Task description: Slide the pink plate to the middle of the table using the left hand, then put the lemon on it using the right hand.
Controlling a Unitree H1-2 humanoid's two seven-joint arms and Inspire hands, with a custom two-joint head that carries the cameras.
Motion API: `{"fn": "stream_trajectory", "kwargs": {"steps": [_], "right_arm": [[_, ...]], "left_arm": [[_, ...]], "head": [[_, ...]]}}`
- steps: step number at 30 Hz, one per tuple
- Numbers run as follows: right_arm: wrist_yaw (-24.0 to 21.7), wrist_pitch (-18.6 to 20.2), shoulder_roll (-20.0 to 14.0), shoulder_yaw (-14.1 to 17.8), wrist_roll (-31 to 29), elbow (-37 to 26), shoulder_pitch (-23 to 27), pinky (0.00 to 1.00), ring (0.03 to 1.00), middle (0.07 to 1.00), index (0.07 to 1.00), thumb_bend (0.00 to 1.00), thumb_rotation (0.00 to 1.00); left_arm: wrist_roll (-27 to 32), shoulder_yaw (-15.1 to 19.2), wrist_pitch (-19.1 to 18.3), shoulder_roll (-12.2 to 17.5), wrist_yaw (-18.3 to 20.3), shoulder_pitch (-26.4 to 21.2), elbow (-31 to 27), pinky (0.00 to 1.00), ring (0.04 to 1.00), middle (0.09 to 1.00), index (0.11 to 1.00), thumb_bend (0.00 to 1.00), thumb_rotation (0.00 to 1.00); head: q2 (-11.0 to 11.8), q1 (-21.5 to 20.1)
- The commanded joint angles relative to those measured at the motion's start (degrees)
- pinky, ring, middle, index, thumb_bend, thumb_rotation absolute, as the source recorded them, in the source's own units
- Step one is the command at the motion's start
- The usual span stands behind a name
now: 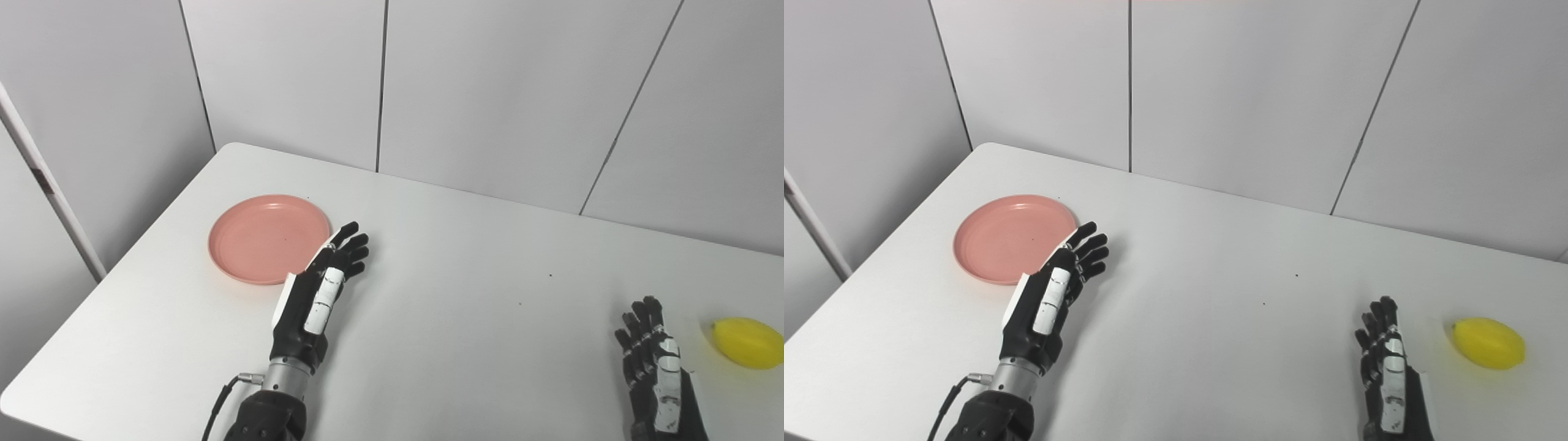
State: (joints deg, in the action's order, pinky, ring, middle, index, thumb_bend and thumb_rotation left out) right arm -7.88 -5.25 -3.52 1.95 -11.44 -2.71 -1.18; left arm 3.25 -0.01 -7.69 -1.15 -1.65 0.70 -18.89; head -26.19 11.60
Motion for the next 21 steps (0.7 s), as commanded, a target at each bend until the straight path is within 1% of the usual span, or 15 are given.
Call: {"fn": "stream_trajectory", "kwargs": {"steps": [1, 2, 3, 6, 8, 9, 11, 13, 14, 16, 17, 21], "right_arm": [[-0.12, -2.02, 1.3, -0.41, 0.1, 4.3, -3.49, 1.0, 1.0, 1.0, 1.0, 0.72, 1.0], [-0.25, -1.87, 1.32, -0.42, -0.12, 4.38, -3.45, 1.0, 1.0, 1.0, 1.0, 0.72, 1.0], [-0.34, -1.78, 1.34, -0.41, -0.28, 4.43, -3.42, 1.0, 1.0, 1.0, 1.0, 0.72, 1.0], [-0.17, -2.01, 1.43, -0.52, 0.16, 4.66, -3.3, 1.0, 1.0, 1.0, 1.0, 0.72, 1.0], [-0.19, -2.19, 1.49, -0.54, 0.17, 4.81, -3.22, 1.0, 1.0, 1.0, 1.0, 0.72, 1.0], [-0.14, -2.28, 1.53, -0.52, 0.23, 4.9, -3.2, 1.0, 1.0, 1.0, 1.0, 0.72, 1.0], [0.0, -2.83, 1.68, -0.45, 0.38, 5.21, -3.15, 1.0, 1.0, 1.0, 1.0, 0.71, 1.0], [-0.25, -2.8, 1.73, -0.44, 0.15, 5.34, -3.12, 1.0, 1.0, 1.0, 1.0, 0.71, 1.0], [-0.48, -3.02, 1.69, -0.47, 0.08, 5.5, -3.09, 1.0, 1.0, 1.0, 1.0, 0.71, 1.0], [-0.58, -3.06, 1.68, -0.52, 0.19, 5.48, -3.12, 1.0, 1.0, 1.0, 1.0, 0.72, 1.0], [-0.38, -3.14, 1.76, -0.5, 0.47, 5.42, -3.15, 1.0, 1.0, 1.0, 1.0, 0.71, 1.0], [-0.12, -3.49, 1.94, -0.3, 0.82, 5.36, -3.22, 1.0, 1.0, 1.0, 0.999, 0.71, 1.0]], "left_arm": [[0.34, -0.17, -0.95, 0.33, 0.83, -2.04, -2.57, 0.85, 0.847, 0.85, 0.825, 0.93, 0.88], [1.11, 0.1, -2.48, 0.89, 1.14, -2.79, -3.51, 0.85, 0.847, 0.85, 0.825, 0.93, 0.88], [1.7, 0.29, -3.55, 1.24, 1.35, -3.28, -4.15, 0.88, 0.862, 0.856, 0.833, 0.93, 0.88], [5.4, 1.89, -10.66, 1.78, 1.5, -5.59, -7.38, 0.9, 0.88, 0.865, 0.843, 0.95, 0.89], [7.55, 2.93, -14.4, 2.09, 1.42, -7.0, -9.01, 0.93, 0.897, 0.876, 0.851, 0.94, 0.89], [8.41, 3.45, -16.15, 2.43, 1.32, -7.9, -9.84, 0.94, 0.902, 0.883, 0.854, 0.94, 0.89], [9.44, 4.17, -18.46, 3.38, 1.09, -9.46, -11.03, 0.94, 0.905, 0.892, 0.858, 0.94, 0.91], [9.75, 4.31, -19.13, 4.5, 0.98, -10.38, -11.51, 0.95, 0.909, 0.897, 0.868, 0.94, 0.92], [9.94, 4.43, -19.19, 5.53, 1.11, -11.03, -11.53, 0.97, 0.922, 0.906, 0.884, 0.94, 0.93], [10.84, 5.22, -19.21, 7.79, 1.67, -12.37, -10.93, 0.99, 0.934, 0.913, 0.895, 0.93, 0.93], [11.69, 5.97, -19.2, 9.34, 2.26, -13.18, -9.99, 0.97, 0.927, 0.912, 0.915, 0.94, 0.92], [14.17, 7.7, -19.16, 13.89, 3.81, -15.41, -6.5, 0.93, 0.904, 0.894, 0.921, 0.95, 0.91]], "head": [[0.02, -0.06], [0.12, -0.02], [0.12, -0.02], [0.15, -0.19], [0.15, -0.29], [0.2, -0.29], [0.27, -0.16], [0.29, -0.26], [0.29, -0.28], [0.26, -0.45], [0.18, -0.57], [-0.03, -0.35]]}}
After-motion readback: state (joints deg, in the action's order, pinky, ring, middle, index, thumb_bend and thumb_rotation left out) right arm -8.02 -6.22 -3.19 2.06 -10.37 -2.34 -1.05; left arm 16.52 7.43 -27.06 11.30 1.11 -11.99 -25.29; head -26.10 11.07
